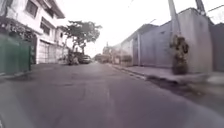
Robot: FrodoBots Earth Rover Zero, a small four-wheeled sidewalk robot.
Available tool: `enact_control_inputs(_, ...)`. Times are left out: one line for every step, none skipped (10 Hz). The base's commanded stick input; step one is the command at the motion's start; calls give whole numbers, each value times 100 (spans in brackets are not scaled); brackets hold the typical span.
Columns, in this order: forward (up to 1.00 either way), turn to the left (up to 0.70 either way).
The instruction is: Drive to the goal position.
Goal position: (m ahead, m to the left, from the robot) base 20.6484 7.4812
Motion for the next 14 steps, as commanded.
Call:
enact_control_inputs(100, 0)
enact_control_inputs(100, 0)
enact_control_inputs(100, 0)
enact_control_inputs(100, 0)
enact_control_inputs(100, 0)
enact_control_inputs(100, 0)
enact_control_inputs(100, 0)
enact_control_inputs(100, 0)
enact_control_inputs(100, 0)
enact_control_inputs(100, 0)
enact_control_inputs(100, 0)
enact_control_inputs(100, 2)
enact_control_inputs(100, 29)
enact_control_inputs(100, 40)
